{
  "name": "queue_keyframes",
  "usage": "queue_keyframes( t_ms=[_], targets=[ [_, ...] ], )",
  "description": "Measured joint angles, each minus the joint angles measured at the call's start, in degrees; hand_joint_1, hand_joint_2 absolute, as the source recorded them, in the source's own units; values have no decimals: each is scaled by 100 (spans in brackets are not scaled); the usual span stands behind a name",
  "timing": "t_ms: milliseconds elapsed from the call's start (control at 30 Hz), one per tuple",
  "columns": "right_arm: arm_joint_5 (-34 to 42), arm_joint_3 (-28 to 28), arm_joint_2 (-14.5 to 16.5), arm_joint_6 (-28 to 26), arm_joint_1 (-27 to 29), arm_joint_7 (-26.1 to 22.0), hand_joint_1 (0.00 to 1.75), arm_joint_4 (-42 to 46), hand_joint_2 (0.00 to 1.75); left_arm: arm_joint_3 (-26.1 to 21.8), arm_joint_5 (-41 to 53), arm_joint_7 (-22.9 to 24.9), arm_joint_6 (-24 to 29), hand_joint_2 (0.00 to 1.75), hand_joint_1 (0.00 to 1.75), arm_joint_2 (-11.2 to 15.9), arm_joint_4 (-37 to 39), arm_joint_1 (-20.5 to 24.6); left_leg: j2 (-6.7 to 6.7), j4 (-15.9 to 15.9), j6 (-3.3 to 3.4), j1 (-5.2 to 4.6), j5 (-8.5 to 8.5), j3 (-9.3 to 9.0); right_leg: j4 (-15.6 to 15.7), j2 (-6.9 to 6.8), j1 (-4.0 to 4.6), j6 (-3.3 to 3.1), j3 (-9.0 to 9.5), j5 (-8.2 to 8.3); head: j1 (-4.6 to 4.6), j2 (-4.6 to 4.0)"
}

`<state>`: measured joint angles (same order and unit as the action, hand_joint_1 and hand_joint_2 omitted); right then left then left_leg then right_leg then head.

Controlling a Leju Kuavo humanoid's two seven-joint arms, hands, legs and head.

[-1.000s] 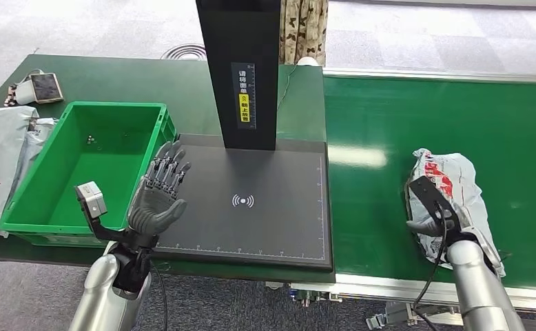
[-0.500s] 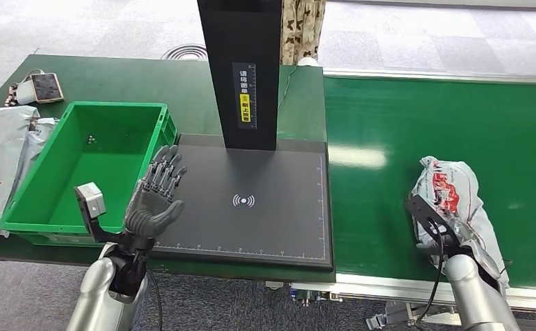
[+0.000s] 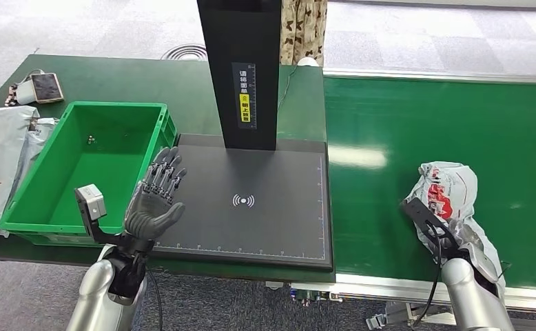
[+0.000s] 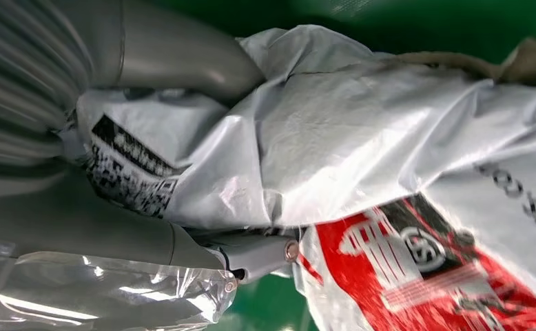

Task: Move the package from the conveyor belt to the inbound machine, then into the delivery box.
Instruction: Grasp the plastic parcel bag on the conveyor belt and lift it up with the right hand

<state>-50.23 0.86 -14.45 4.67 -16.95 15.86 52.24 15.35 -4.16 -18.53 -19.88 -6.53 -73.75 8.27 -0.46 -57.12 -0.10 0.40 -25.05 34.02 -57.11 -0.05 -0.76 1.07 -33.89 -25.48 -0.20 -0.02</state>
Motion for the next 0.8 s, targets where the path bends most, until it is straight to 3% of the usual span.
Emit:
queue_keyframes(
  t_ms=[667, 800],
  targets=[
    [-23, 170, 82, 41, 167, -63, 175, 274, 175, -58, 102, -2, -85, 175, 0, -16, -76, -74, 0, 0, 0, 0, 0, 0, 0, -1, -1, 0, 0, 0, 1, 0],
    [-92, 311, 151, -332, 276, -80, 175, 509, 175, -114, 170, -1, -102, 175, 0, -52, -169, -144, 0, 0, 0, 0, 0, 2, 0, 0, -3, 0, 0, 0, 1, 0]
  ],
)
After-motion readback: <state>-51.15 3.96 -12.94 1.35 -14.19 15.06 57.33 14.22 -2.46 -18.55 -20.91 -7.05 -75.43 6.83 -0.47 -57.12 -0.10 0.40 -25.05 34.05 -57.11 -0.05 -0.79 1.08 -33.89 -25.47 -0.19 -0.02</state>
